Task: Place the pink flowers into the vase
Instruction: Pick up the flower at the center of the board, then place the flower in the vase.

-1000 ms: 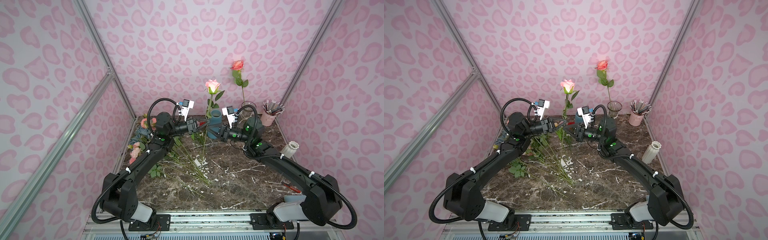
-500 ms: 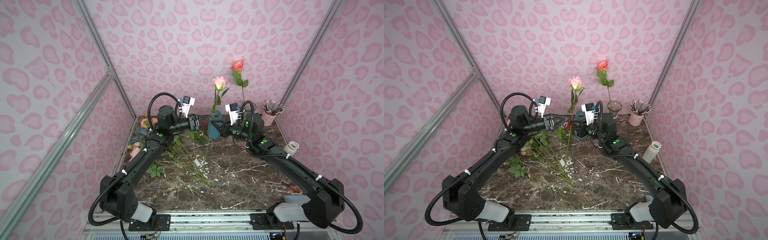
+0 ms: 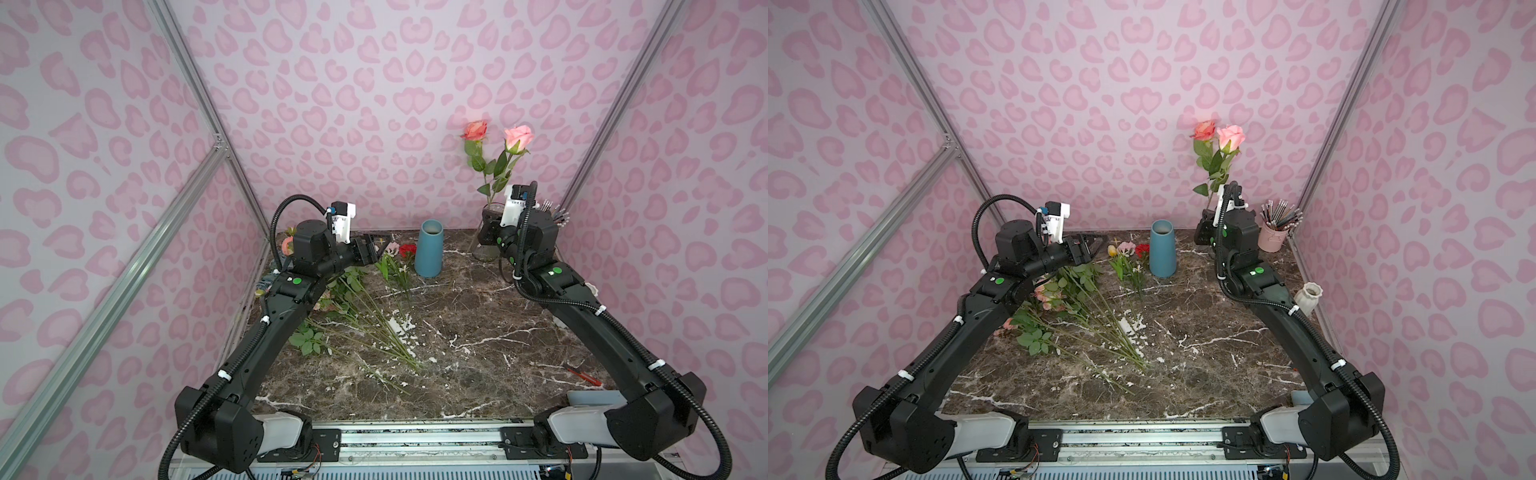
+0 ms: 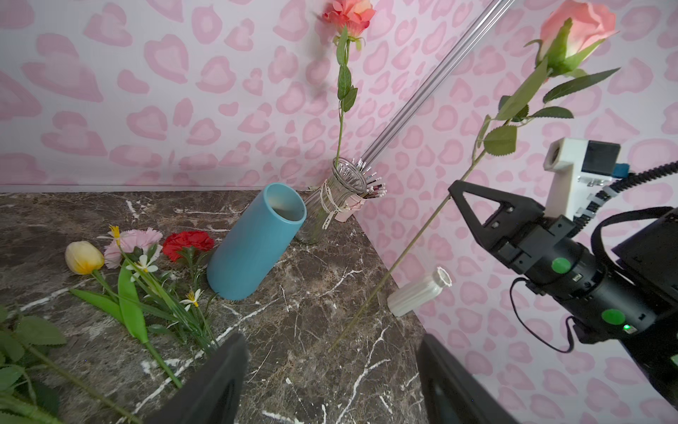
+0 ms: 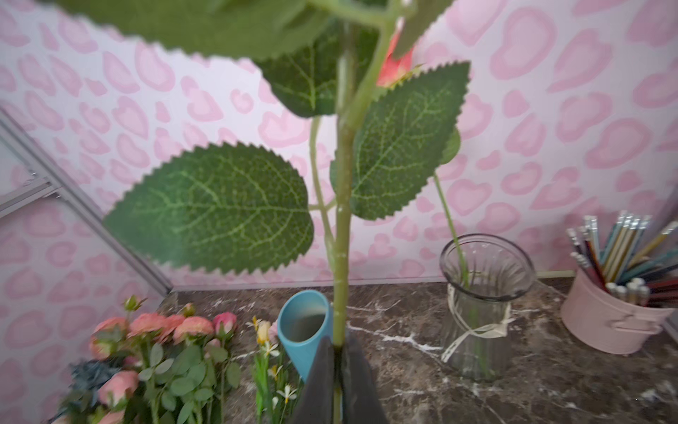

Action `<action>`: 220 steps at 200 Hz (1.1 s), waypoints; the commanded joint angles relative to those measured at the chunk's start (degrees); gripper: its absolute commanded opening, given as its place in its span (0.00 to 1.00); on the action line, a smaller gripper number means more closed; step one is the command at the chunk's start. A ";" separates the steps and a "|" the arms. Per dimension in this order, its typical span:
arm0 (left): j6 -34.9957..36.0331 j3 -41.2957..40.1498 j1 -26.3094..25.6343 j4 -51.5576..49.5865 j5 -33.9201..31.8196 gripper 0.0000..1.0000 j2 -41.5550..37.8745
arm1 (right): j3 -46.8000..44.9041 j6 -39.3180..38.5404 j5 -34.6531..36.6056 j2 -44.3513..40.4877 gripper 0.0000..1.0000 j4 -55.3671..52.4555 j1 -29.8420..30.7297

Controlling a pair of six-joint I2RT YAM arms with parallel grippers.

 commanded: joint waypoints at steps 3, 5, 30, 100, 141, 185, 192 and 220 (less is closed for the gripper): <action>1.15 -0.62 0.42 1.16 -1.49 0.76 -0.12 | 0.90 -4.19 14.88 -0.44 0.00 8.57 -0.12; 1.08 -0.74 0.54 1.25 -1.33 0.76 -0.08 | 0.84 -4.32 15.73 -0.44 0.00 9.18 -0.14; 0.52 -1.24 0.77 2.23 0.05 0.76 0.02 | -1.55 -7.50 23.31 -0.62 0.00 18.88 -0.43; -0.62 -2.27 1.20 4.55 3.30 0.76 0.90 | -12.49 -4.92 33.18 -2.17 0.00 45.45 -3.59; -1.93 -3.18 1.22 6.31 5.51 0.75 1.74 | -18.43 -1.32 35.14 -3.07 0.00 58.26 -4.81; -2.04 -3.28 1.22 6.79 6.27 0.75 2.10 | -20.41 -5.83 40.03 -0.89 0.00 71.73 -4.94; -2.13 -3.34 1.20 7.00 6.49 0.75 2.18 | -20.57 -6.80 39.99 -0.41 0.00 73.66 -4.97; -2.35 -3.29 1.22 7.33 7.24 0.75 2.79 | -20.31 -9.31 41.50 1.88 0.00 78.58 -4.98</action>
